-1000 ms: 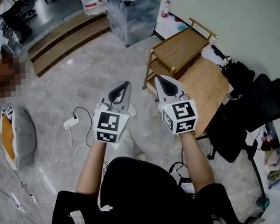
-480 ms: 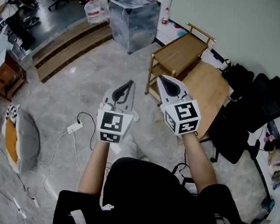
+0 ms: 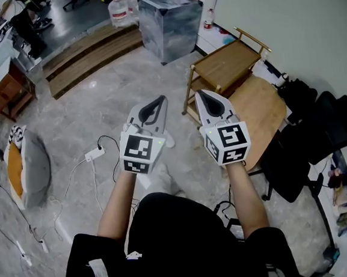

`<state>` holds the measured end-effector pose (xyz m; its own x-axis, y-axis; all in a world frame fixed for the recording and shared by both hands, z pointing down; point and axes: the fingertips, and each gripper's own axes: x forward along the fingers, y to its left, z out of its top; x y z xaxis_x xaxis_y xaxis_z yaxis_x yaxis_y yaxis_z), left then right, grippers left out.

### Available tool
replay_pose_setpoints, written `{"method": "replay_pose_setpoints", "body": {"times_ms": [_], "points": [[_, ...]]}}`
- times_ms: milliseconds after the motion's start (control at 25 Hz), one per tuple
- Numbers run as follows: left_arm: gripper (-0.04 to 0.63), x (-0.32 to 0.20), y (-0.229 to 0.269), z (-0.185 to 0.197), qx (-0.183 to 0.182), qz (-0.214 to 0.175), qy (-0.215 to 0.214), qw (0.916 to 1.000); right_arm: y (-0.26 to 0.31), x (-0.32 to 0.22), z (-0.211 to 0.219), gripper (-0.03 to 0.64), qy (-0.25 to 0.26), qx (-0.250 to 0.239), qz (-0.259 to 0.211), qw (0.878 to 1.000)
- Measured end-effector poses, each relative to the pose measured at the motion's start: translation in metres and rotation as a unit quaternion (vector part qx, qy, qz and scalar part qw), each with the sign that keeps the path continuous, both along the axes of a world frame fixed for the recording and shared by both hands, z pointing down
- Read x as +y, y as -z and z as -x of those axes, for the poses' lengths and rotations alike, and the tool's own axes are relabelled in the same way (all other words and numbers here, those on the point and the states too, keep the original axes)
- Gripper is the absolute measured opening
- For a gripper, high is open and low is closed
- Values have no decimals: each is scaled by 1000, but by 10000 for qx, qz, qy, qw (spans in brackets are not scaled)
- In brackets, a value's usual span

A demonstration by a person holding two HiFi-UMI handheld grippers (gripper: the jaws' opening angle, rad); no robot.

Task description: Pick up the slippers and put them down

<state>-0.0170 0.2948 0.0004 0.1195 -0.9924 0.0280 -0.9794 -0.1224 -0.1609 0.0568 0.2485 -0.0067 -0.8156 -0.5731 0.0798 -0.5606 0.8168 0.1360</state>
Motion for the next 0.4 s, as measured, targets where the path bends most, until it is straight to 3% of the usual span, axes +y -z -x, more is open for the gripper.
{"method": "replay_pose_setpoints", "body": {"times_ms": [400], "points": [[3, 0, 3, 2, -20, -67, -17, 10000, -1, 3, 10, -2, 35, -5, -5, 10000]]}}
